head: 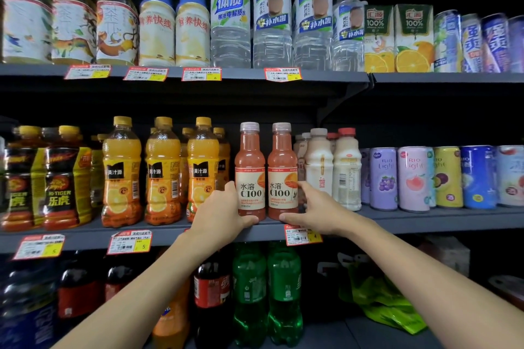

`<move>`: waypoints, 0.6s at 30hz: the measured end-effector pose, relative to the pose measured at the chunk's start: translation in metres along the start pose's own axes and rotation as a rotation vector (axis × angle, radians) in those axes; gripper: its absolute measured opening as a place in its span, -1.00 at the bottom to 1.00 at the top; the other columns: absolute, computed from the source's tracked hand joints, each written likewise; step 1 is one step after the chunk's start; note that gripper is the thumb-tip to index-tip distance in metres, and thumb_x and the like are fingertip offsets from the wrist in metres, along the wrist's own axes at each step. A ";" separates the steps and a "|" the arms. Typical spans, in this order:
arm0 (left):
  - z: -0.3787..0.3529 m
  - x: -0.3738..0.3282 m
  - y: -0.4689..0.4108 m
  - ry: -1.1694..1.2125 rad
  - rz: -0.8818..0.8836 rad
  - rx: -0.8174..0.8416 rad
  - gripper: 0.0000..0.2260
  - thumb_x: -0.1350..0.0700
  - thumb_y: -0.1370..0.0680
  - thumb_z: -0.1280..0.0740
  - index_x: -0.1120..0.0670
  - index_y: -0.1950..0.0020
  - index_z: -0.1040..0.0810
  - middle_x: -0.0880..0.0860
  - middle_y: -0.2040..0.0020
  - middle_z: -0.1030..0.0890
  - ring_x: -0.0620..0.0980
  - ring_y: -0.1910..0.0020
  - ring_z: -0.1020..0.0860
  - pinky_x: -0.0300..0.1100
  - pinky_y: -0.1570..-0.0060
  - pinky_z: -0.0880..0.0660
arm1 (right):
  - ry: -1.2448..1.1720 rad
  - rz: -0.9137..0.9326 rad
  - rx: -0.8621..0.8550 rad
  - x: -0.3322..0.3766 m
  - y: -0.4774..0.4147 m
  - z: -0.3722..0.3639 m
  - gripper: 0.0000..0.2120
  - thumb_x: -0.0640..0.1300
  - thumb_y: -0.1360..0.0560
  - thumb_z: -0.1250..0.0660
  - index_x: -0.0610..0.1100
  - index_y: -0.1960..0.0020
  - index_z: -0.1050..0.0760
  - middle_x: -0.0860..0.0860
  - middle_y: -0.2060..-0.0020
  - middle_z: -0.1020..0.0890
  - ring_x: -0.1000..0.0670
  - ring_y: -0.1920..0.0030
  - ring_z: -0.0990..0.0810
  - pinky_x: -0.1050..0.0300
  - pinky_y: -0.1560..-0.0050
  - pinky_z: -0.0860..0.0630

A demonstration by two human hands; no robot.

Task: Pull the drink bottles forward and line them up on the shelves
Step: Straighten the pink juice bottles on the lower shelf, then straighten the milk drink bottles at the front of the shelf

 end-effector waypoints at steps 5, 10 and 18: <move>0.013 -0.010 0.017 -0.001 -0.047 -0.195 -0.46 -0.18 -0.48 -0.45 0.05 -0.30 -0.34 0.00 0.01 -0.65 0.01 0.05 -0.65 -0.09 0.16 -0.59 | -0.019 -0.003 0.012 -0.001 0.002 -0.001 -0.16 0.17 -0.36 -0.55 0.07 -0.51 -0.22 0.08 -0.31 -0.57 0.08 -0.22 -0.58 -0.03 -0.29 -0.54; 0.012 -0.057 0.032 0.098 -0.275 -0.329 -0.76 0.05 -0.56 -0.39 0.06 -0.19 -0.48 -0.01 0.06 -0.61 0.00 0.18 -0.62 -0.10 0.29 -0.50 | -0.099 -0.006 -0.198 -0.007 0.016 0.015 -0.23 0.24 -0.36 -0.50 0.03 -0.47 -0.33 0.17 -0.15 -0.59 0.18 -0.14 -0.56 0.28 -0.04 -0.48; -0.045 -0.141 0.019 0.302 -0.463 -0.230 -0.55 0.17 -0.53 -0.37 0.10 -0.40 -0.38 0.00 -0.30 -0.42 -0.06 -0.24 -0.45 -0.31 -0.25 -0.36 | 0.176 -0.161 -0.681 -0.063 0.042 0.074 -0.61 0.07 -0.50 -0.35 -0.01 -0.28 -0.46 0.01 -0.17 -0.52 -0.05 -0.11 -0.56 0.09 0.06 -0.36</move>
Point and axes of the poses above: each hand's wrist, its own y-axis away from the middle knuckle, its own z-axis out of the back of the hand, x = y × z, the point moved 5 cm from there along -y, towards the middle knuckle
